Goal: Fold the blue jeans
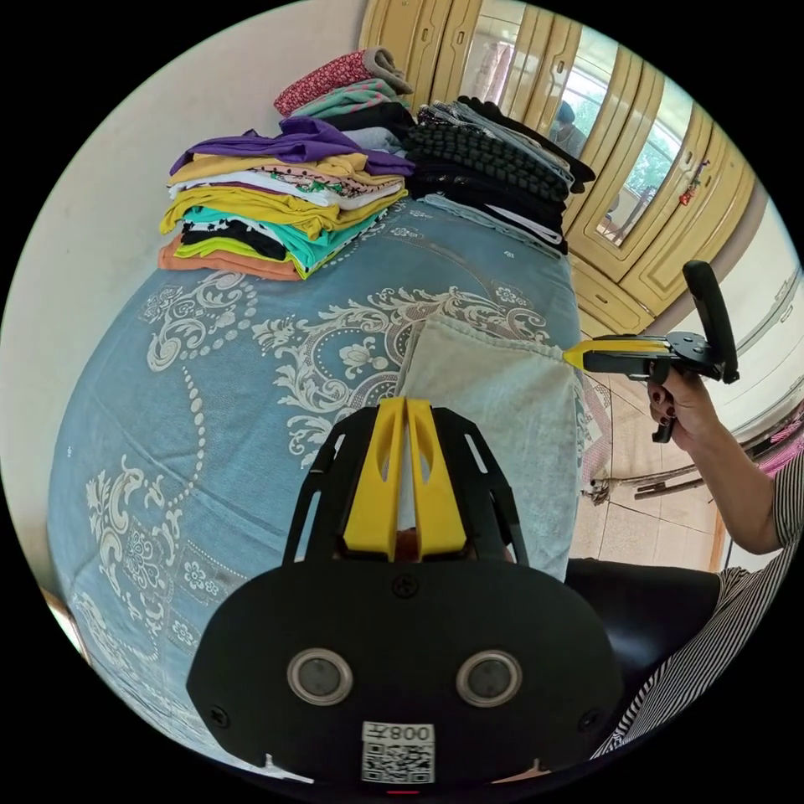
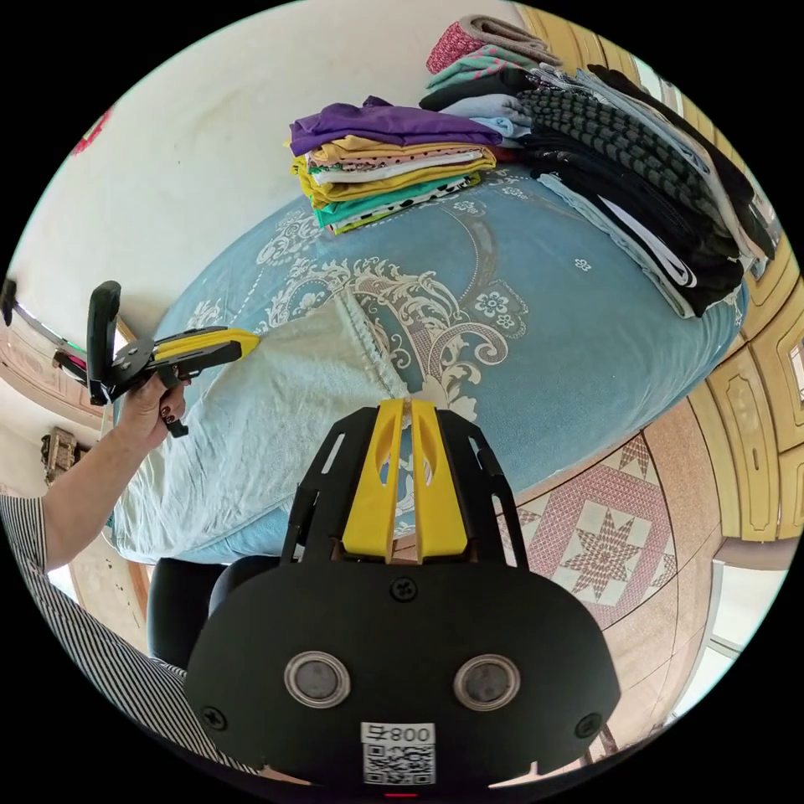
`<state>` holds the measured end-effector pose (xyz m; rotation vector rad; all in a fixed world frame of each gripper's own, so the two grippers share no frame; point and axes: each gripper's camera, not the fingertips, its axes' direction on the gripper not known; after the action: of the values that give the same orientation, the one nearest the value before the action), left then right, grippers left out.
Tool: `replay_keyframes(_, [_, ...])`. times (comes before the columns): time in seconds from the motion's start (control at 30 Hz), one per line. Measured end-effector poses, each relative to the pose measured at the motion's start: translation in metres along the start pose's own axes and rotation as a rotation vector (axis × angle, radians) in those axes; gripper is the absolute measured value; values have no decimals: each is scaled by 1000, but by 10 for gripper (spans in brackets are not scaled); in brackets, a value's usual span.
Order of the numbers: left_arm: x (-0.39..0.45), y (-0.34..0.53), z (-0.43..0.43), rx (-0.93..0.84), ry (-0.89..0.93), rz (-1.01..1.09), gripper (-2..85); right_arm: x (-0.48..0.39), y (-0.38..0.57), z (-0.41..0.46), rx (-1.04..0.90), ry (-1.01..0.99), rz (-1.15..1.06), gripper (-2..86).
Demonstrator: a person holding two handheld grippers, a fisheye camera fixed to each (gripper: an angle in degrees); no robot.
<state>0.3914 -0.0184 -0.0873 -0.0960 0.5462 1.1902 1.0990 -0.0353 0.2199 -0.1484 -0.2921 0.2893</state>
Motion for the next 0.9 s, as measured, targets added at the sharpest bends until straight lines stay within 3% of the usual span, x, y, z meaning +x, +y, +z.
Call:
replay_keyframes(0.2, [-8,0,21,-68,2,-43,15,8,-3,9,-5,2,20,23])
replay_keyframes(0.43, [-19,-5,4,27,93,-64,83,31,9,-3,63,-6,121,55])
replay_keyframes(0.57, [-28,-23,22,-39,136,-40,105,35,7,5,32,-104,133,83])
replay_keyframes(0.9, [-40,-40,46,-141,191,42,78,14,-10,29,-5,-99,127,91])
